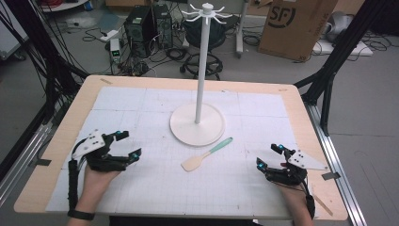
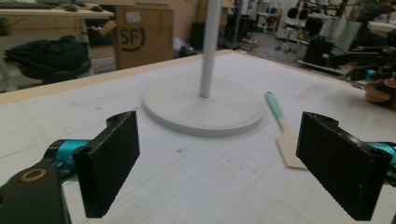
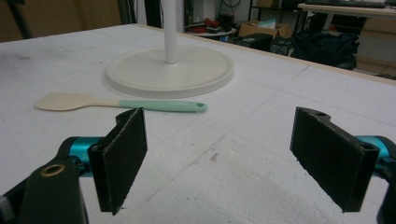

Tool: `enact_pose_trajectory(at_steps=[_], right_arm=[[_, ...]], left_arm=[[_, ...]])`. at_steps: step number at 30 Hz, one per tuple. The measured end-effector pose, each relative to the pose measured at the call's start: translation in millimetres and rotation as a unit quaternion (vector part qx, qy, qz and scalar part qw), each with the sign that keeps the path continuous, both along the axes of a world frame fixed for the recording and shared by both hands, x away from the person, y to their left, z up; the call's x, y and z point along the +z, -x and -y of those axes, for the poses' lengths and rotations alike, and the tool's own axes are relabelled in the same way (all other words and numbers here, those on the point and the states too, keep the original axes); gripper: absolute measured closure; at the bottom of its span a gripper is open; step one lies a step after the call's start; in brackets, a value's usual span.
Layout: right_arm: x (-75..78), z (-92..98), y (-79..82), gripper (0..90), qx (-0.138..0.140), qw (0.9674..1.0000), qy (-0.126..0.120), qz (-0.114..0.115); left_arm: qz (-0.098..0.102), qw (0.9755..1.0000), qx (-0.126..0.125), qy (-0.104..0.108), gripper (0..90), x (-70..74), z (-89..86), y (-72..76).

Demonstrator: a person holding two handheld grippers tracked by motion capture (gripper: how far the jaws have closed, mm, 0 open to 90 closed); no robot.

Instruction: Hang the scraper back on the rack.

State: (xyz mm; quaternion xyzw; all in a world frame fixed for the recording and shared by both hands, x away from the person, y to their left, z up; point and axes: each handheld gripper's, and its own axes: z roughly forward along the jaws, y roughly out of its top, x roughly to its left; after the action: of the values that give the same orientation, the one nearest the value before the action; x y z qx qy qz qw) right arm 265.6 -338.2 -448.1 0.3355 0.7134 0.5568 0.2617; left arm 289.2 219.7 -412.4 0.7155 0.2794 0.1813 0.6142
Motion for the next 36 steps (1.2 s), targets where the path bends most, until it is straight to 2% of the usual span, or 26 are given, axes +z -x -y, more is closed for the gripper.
enact_pose_trajectory(at_steps=[4, 7, 13, 17, 23, 25, 29, 34, 35, 36], right_arm=[[0.0, 0.0, -0.2, 18.0, 0.002, 1.0000, -0.002, 0.000], [0.1, 0.4, -0.5, 17.9, 0.002, 1.0000, -0.002, 0.000], [0.1, 0.2, -0.2, 17.9, 0.002, 1.0000, -0.002, -0.001], [0.0, 0.1, -0.1, 17.9, 0.002, 1.0000, -0.002, -0.001], [0.1, 0.4, -0.7, 17.9, 0.002, 1.0000, -0.003, 0.001], [0.1, 0.5, -0.8, 17.9, 0.003, 1.0000, -0.002, 0.001], [0.1, 0.6, -0.8, 17.9, 0.004, 1.0000, -0.002, 0.001], [0.0, 0.7, -0.8, 17.9, 0.005, 1.0000, -0.004, -0.001], [0.1, 0.6, -0.8, 17.9, 0.005, 1.0000, -0.004, -0.001], [0.1, 0.6, -0.8, 17.9, 0.005, 1.0000, -0.004, -0.001]], left_arm=[[-0.020, 0.9991, -0.035, -0.009, 13.9, -0.1, 35.5, -10.0], [-0.024, 0.9983, -0.044, -0.029, 14.1, -1.6, 55.6, -14.9], [-0.042, 0.9963, -0.057, -0.047, 17.0, -3.9, 91.9, -22.7], [-0.053, 0.9938, -0.073, -0.065, 17.0, -5.9, 114.0, -28.0], [-0.056, 0.9912, -0.088, -0.081, 17.1, -9.9, 149.6, -34.7], [-0.061, 0.9898, -0.092, -0.090, 17.9, -12.1, 160.9, -37.2], [-0.079, 0.9841, -0.095, -0.127, 22.4, -16.6, 180.8, -41.0], [-0.094, 0.9791, -0.097, -0.153, 28.9, -22.5, 197.8, -43.1], [-0.097, 0.9776, -0.093, -0.162, 34.1, -24.1, 201.0, -43.5], [-0.100, 0.9776, -0.090, -0.162, 34.1, -25.3, 203.1, -43.6]])
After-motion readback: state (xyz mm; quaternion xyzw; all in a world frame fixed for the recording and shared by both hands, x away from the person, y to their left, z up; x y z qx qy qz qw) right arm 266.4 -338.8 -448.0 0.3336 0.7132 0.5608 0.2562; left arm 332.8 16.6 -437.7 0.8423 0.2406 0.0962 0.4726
